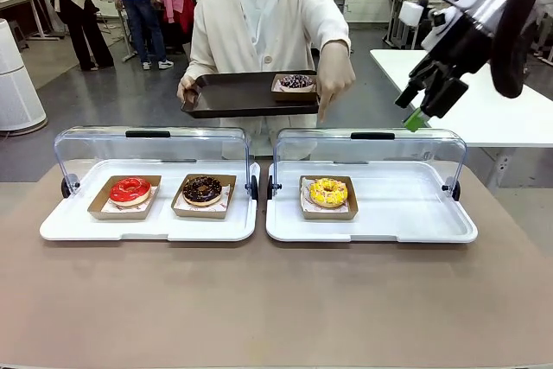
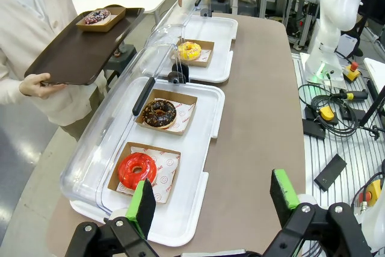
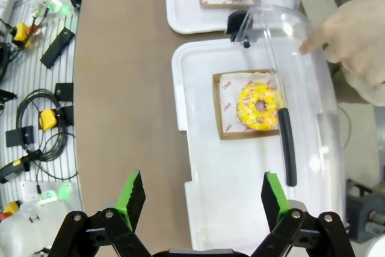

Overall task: Provide the desired donut to the person.
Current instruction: Pick up and lift the Paper togo box containing the Donut pointed at by the person.

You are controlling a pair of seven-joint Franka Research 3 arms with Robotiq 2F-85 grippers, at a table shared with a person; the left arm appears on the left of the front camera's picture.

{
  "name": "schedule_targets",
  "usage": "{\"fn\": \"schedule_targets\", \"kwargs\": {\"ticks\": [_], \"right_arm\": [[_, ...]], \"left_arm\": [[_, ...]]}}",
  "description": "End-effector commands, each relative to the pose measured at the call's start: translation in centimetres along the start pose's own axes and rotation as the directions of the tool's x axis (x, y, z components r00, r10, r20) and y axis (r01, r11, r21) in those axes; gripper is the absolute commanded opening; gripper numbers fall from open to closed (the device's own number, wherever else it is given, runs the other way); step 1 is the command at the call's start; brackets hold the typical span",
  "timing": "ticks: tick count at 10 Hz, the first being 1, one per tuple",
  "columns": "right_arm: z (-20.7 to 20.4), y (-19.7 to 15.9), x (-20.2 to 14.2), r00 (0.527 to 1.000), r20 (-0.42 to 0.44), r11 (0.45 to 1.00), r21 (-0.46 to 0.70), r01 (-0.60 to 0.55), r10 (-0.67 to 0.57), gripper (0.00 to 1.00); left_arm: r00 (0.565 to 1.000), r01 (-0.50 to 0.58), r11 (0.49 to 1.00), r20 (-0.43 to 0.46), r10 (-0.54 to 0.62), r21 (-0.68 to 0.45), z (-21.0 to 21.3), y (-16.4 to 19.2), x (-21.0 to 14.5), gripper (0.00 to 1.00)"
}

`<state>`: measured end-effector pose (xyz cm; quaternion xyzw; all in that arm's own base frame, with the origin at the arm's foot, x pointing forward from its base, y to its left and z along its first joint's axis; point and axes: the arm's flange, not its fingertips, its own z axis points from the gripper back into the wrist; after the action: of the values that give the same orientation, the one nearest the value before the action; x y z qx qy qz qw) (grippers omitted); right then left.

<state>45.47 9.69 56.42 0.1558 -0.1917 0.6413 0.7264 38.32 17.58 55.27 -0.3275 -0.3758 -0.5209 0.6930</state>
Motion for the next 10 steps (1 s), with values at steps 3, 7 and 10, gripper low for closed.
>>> {"fn": "schedule_targets", "kwargs": {"ticks": [3, 7, 10], "right_arm": [[-0.6, 0.2, 0.4, 1.000, -0.009, 1.000, 0.007, 0.005, -0.005, 1.00], [-0.6, 0.2, 0.4, 1.000, -0.009, 1.000, 0.007, 0.005, -0.005, 1.00], [-0.6, 0.2, 0.4, 1.000, -0.009, 1.000, 0.007, 0.005, -0.005, 1.00]], "left_arm": [[1.000, 0.011, 1.000, 0.005, -0.011, -0.003, 0.1, -0.1, 0.0, 1.00], [1.000, 0.011, 1.000, 0.005, -0.011, -0.003, 0.1, -0.1, 0.0, 1.00], [1.000, 0.011, 1.000, 0.005, -0.011, -0.003, 0.1, -0.1, 0.0, 1.00]]}}
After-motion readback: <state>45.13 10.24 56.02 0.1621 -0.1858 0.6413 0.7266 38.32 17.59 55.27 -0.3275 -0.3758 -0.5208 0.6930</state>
